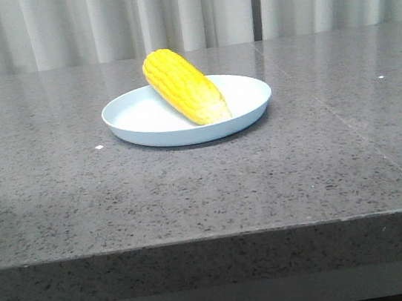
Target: Place corn on plate with both arms
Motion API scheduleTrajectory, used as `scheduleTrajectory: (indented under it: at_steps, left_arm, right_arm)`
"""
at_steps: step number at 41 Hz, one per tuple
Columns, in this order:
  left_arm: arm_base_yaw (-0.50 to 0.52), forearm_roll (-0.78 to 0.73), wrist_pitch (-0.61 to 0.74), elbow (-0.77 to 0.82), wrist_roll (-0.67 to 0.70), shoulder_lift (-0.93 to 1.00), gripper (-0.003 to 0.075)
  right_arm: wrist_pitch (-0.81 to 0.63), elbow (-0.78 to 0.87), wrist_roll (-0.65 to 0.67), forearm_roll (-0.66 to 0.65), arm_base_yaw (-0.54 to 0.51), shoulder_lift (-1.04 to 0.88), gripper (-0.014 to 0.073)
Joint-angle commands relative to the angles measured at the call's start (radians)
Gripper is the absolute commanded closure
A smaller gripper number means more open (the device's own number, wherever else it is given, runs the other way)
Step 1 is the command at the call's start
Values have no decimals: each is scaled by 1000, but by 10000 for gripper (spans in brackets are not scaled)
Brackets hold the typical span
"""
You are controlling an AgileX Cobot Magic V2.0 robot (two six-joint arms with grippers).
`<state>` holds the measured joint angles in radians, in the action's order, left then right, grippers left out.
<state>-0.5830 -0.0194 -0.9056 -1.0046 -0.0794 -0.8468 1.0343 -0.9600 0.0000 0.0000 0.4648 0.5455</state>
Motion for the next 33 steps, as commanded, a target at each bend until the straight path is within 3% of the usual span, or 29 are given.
scheduleTrajectory:
  at_steps: [1, 28, 33]
  left_arm:
    - [-7, 1, 65, -27, 11, 8, 741]
    - [-14, 5, 64, -22, 11, 16, 741]
    - [44, 1, 81, 11, 3, 54, 741]
  right_arm:
    - [-59, -20, 0, -7, -4, 4, 658]
    - [-57, -20, 0, 0, -4, 4, 661]
    - [-57, -20, 0, 0, -4, 4, 661]
